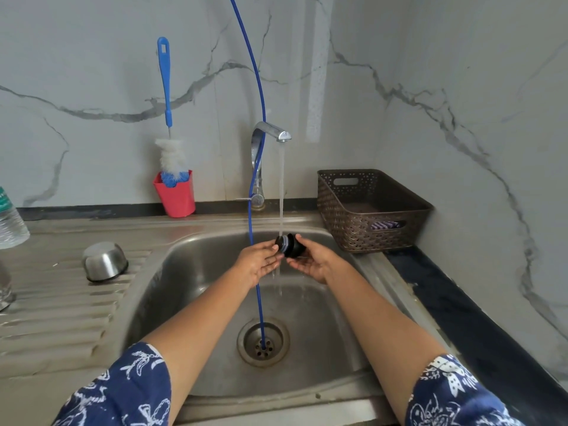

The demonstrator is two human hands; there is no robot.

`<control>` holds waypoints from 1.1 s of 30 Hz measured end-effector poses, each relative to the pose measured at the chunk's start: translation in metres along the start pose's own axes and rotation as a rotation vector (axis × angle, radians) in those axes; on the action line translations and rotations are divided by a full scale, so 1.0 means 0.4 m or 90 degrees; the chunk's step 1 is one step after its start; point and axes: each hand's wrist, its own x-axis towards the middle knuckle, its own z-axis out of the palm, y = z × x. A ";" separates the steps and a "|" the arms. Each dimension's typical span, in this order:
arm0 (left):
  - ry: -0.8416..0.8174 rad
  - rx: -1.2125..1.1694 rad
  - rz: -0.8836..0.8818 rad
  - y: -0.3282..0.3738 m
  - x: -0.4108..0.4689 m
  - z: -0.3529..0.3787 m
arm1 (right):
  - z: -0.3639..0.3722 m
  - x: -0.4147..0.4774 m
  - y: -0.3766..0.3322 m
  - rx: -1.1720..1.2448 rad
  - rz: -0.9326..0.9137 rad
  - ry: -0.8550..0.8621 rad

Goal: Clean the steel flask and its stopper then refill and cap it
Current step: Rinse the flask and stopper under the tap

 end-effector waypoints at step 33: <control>0.026 0.007 0.022 0.016 -0.006 -0.018 | 0.029 0.010 0.016 -0.066 -0.017 0.005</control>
